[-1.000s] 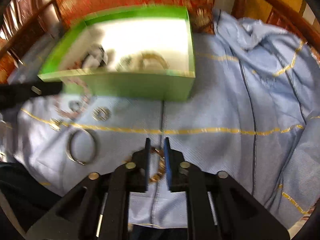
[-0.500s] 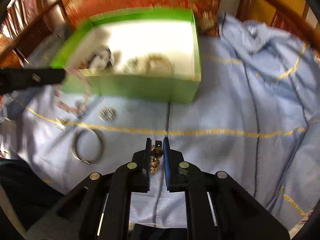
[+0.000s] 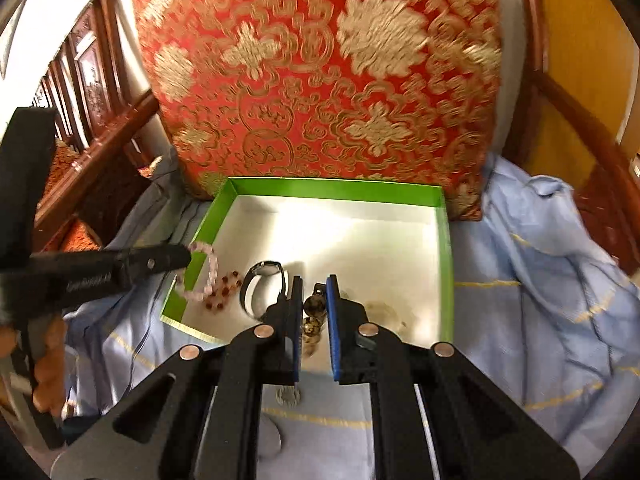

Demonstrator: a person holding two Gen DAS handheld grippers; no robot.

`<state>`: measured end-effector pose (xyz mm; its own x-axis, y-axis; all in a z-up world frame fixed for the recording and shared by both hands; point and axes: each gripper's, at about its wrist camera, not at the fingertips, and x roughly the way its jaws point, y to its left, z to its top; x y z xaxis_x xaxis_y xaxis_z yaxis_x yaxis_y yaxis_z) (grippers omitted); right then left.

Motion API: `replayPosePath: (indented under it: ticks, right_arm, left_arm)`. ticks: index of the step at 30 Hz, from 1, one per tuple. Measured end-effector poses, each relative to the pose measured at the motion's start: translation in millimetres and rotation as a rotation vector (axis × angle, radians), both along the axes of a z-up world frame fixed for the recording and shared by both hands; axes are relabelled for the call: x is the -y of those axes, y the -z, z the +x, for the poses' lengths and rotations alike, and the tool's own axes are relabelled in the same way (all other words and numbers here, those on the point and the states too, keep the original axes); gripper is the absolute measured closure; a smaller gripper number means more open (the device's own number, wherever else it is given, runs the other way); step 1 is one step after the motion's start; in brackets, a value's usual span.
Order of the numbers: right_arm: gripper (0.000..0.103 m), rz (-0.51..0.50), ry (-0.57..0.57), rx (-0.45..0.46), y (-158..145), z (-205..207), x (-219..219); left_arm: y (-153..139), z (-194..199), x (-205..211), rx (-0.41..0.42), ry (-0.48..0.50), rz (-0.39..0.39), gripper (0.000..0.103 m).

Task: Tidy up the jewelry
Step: 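Lower both bracelets into the box and open both tools, then move the right tool over the silver bangle with fingers open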

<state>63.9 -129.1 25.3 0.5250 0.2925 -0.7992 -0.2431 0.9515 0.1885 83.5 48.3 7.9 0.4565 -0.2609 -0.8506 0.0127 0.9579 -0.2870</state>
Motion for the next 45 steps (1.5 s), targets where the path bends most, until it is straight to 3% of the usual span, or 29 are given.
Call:
replayPosePath:
  ticks: [6,8,10,11,16,19,23,25,27,33,38,40,42,44,45]
  right_arm:
    - [0.091,-0.03,0.064,-0.042,36,40,-17]
    - [0.084,-0.062,0.073,-0.044,41,40,-17]
    - [0.059,-0.053,0.071,-0.041,40,32,-15]
    - [0.058,-0.044,0.069,-0.037,37,27,-12]
    - [0.063,0.066,-0.046,-0.069,21,-22,-1]
    - [0.066,0.036,-0.133,-0.132,34,-60,-4]
    - [0.063,-0.034,-0.223,-0.233,79,-93,-22]
    - [0.04,-0.032,-0.231,-0.266,94,-101,-30]
    - [0.029,-0.011,-0.23,-0.283,103,-104,-37]
    - [0.029,-0.133,-0.274,-0.229,113,-110,-69]
    - [0.029,-0.168,-0.261,-0.226,119,-108,-73]
    - [0.038,-0.167,-0.252,-0.238,123,-107,-68]
    - [0.044,-0.172,-0.245,-0.227,122,-107,-64]
    - [0.044,-0.165,-0.235,-0.239,122,-105,-59]
    - [0.044,-0.163,-0.226,-0.241,121,-104,-59]
  left_arm:
    - [17,16,-6,-0.016,-0.021,0.029,0.095]
    - [17,16,-4,-0.014,-0.021,0.018,0.091]
    - [13,13,-1,-0.005,-0.002,0.007,0.083]
    - [11,11,2,0.005,0.007,0.012,0.081]
    - [1,-17,11,-0.008,0.083,-0.003,0.08]
    - [14,-39,14,-0.07,0.105,0.016,0.076]
    - [37,-57,7,-0.142,0.085,0.052,0.053]
    - [49,-62,3,-0.182,0.078,0.065,0.049]
    - [61,-65,0,-0.222,0.069,0.074,0.044]
    - [91,-65,7,-0.3,0.098,0.145,0.044]
    - [113,-65,17,-0.353,0.134,0.19,0.044]
    - [119,-65,20,-0.364,0.141,0.188,0.044]
    - [125,-64,23,-0.374,0.144,0.199,0.05]
    - [130,-62,26,-0.379,0.138,0.212,0.065]
    - [131,-61,27,-0.377,0.138,0.217,0.067]
